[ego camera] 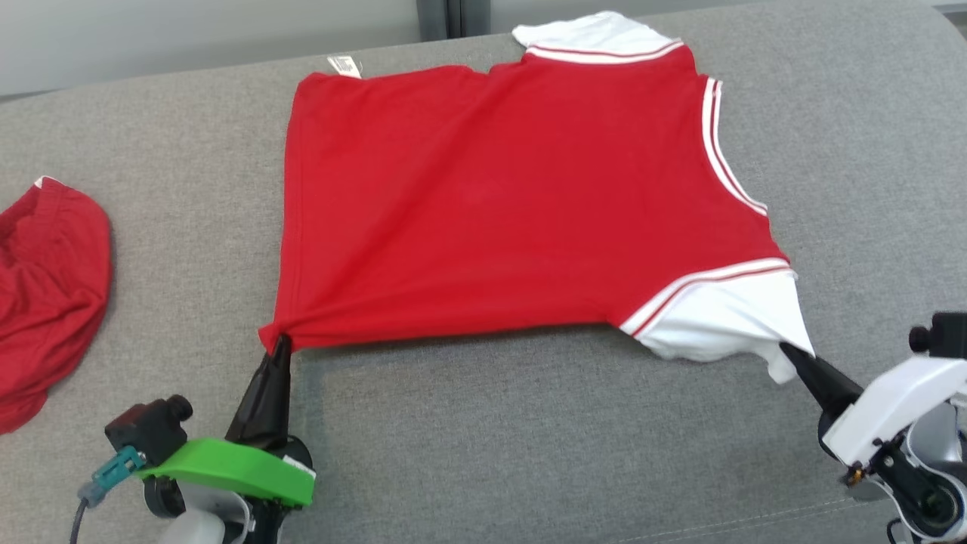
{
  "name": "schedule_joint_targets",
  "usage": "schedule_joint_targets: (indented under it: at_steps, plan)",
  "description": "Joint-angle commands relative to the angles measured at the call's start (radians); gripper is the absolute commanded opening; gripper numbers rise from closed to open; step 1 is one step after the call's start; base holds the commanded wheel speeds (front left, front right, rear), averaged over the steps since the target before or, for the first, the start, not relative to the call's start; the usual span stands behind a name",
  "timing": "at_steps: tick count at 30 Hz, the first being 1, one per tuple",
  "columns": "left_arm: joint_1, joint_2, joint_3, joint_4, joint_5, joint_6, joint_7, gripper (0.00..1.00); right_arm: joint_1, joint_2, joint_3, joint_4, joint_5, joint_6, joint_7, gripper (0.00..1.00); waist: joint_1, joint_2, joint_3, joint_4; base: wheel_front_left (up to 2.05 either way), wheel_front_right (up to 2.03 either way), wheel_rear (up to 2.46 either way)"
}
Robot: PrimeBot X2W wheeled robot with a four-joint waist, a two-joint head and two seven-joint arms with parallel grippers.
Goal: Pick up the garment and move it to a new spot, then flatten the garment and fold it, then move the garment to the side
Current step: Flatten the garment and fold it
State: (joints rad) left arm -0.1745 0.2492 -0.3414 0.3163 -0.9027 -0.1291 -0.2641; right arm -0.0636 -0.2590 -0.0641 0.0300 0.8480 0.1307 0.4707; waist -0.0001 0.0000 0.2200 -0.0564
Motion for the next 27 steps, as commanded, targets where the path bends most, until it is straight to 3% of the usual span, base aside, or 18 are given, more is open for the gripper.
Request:
schedule_joint_targets:
  at_steps: [1,10,20,27]
  plan:
    - [0.033,0.007,0.002,-0.001,0.013,-0.002,0.0,0.0,0.048,0.021,-0.033,-0.03,-0.016,0.0,0.044,0.0,0.0001,0.0,-0.041,0.014,0.0,0.0,0.0]
    - [0.144,0.02,-0.019,0.003,0.032,-0.002,0.0,0.0,0.19,0.147,-0.162,-0.216,-0.098,0.0,0.281,0.0,0.0001,0.0,-0.055,0.017,0.0,0.0,0.0]
    - [0.179,0.035,-0.029,-0.024,0.042,0.042,0.022,0.0,0.187,0.199,-0.224,-0.266,-0.159,0.0,0.352,0.0,0.0001,0.0,-0.051,0.027,0.0,0.0,0.0]
    - [0.125,0.027,-0.038,-0.061,0.046,0.039,0.028,0.0,0.137,0.207,-0.238,-0.294,-0.117,0.0,0.342,0.0,0.0001,0.0,-0.04,0.036,0.0,0.0,0.0]
